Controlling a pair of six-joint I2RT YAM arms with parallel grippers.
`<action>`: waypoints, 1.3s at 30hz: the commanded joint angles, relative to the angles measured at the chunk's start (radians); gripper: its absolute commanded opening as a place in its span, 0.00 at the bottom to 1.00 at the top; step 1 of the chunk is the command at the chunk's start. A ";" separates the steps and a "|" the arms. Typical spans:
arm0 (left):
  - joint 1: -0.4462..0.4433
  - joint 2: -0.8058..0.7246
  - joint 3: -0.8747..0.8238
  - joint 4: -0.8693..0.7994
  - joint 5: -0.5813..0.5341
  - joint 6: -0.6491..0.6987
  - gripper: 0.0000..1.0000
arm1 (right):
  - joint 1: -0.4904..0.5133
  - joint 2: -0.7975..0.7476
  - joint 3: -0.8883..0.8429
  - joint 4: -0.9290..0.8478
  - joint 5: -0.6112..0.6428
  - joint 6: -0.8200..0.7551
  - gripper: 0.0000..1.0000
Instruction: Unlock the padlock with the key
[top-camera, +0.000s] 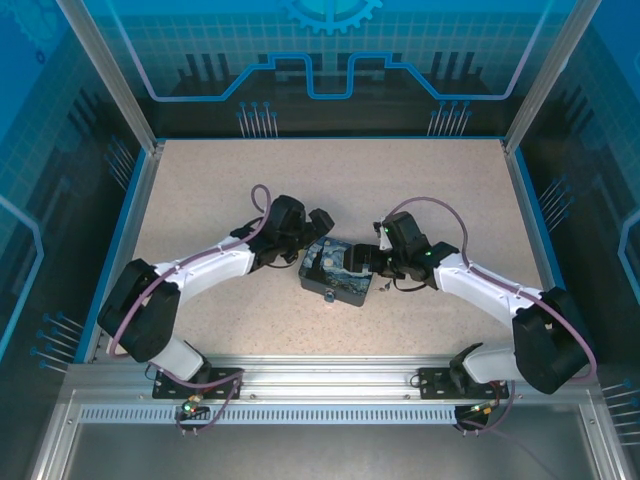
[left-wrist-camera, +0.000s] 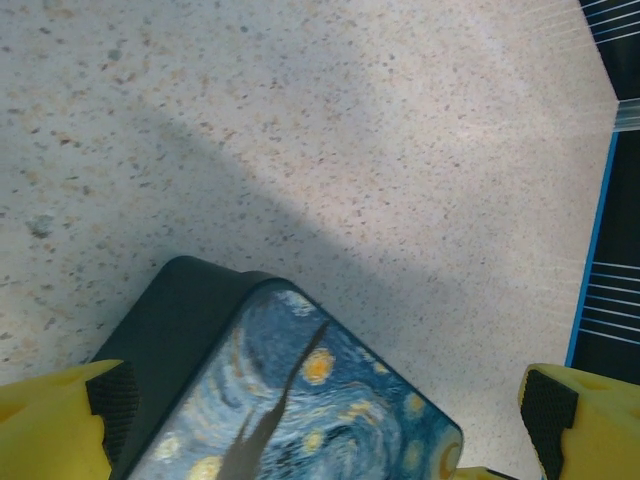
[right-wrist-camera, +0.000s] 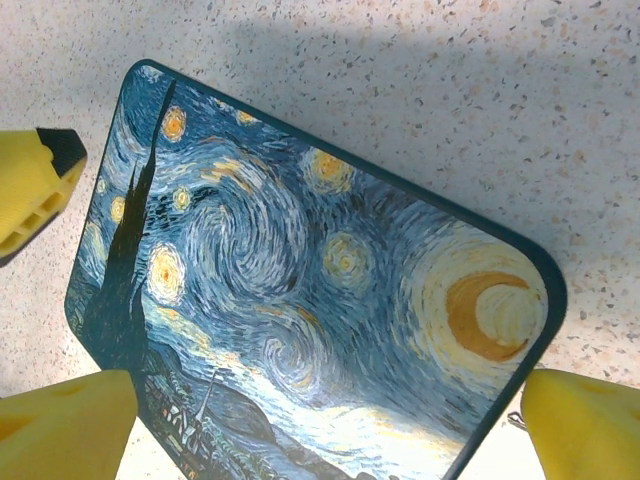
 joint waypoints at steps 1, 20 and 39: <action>0.039 -0.032 -0.046 0.027 0.040 0.012 0.99 | -0.007 0.022 0.000 0.019 -0.032 0.046 0.99; 0.167 -0.094 -0.105 0.060 0.149 0.023 0.99 | -0.052 0.222 0.187 0.148 -0.137 0.208 0.99; 0.148 -0.018 -0.080 0.120 0.172 -0.016 0.99 | -0.024 0.202 0.141 0.182 -0.164 0.274 1.00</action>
